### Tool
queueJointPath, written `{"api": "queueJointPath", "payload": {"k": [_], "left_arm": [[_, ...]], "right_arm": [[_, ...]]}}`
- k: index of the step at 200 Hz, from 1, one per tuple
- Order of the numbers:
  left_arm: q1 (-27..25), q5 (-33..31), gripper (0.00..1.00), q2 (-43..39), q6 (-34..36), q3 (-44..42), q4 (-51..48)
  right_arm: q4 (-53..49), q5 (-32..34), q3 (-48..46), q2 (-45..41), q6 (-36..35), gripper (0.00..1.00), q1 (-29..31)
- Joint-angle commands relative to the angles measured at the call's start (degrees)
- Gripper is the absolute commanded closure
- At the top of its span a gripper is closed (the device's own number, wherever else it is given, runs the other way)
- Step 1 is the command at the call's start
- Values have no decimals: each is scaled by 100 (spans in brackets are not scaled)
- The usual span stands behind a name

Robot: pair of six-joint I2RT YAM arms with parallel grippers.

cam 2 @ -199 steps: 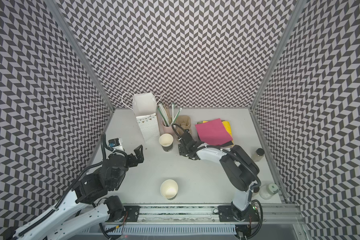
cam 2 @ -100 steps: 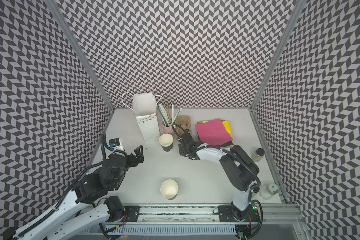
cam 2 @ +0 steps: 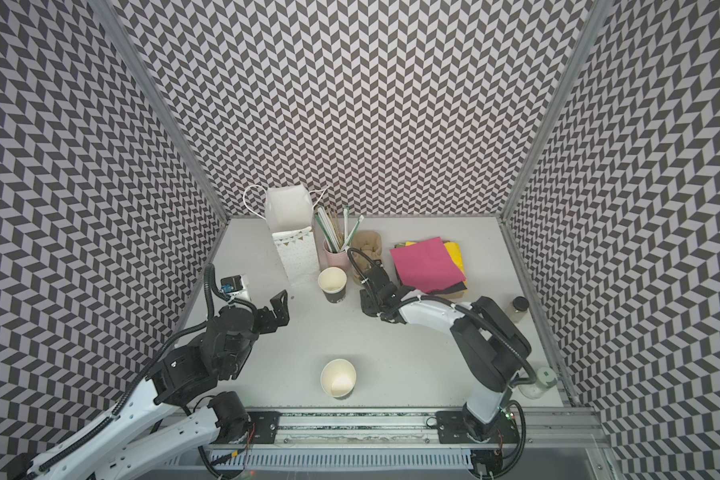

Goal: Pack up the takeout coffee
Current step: 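Grasp the black lid with the right gripper and lift it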

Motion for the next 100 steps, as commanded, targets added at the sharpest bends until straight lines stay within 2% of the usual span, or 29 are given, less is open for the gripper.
{"api": "queueJointPath", "payload": {"k": [1,51,100], "left_arm": [[43,38,0,28,59,33,137],[73,24,0,5,42,43,116],[182,-194,0,-171,-100,68,4]], "right_arm": [[218,5,-111,-349,-13,38,54],[24,17,-266,-826,-54,40,140],[-531,27,-413,-1894,-14,40,804]]}}
